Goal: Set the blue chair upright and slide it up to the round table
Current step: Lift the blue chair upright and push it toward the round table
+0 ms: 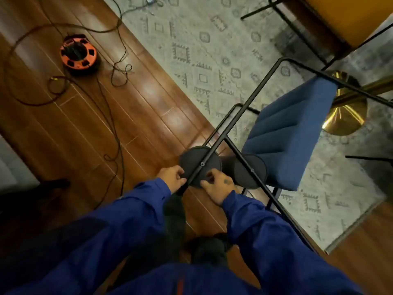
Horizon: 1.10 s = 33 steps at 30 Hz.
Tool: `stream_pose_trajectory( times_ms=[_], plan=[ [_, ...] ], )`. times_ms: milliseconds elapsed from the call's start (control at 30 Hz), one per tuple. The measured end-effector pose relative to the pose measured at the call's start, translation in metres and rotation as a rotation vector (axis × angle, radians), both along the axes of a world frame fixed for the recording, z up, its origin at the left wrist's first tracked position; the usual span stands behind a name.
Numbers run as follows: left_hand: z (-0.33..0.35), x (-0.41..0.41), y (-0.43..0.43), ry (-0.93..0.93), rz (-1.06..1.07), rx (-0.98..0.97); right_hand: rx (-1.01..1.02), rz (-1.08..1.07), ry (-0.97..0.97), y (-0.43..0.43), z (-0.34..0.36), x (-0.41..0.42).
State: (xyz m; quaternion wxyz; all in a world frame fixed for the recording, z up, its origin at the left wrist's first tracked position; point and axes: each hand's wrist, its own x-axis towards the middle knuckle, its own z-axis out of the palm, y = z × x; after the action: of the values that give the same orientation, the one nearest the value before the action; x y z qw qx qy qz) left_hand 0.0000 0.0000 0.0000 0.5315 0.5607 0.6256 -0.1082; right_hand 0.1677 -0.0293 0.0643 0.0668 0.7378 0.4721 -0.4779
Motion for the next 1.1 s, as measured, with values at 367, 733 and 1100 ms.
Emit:
stream_pose_trajectory(
  times_ms=[367, 733, 1100],
  plan=[
    [-0.048, 0.001, 0.012, -0.066, 0.048, -0.113, 0.03, -0.334, -0.187, 0.056, -0.062, -0.003],
    [-0.08, -0.014, -0.01, -0.266, 0.174, -0.361, 0.056, -0.725, -0.016, 0.097, -0.118, 0.015],
    [-0.074, -0.002, -0.025, -0.239, -0.332, -0.275, 0.172, -1.299, 0.159, 0.105, -0.126, 0.016]
  ],
)
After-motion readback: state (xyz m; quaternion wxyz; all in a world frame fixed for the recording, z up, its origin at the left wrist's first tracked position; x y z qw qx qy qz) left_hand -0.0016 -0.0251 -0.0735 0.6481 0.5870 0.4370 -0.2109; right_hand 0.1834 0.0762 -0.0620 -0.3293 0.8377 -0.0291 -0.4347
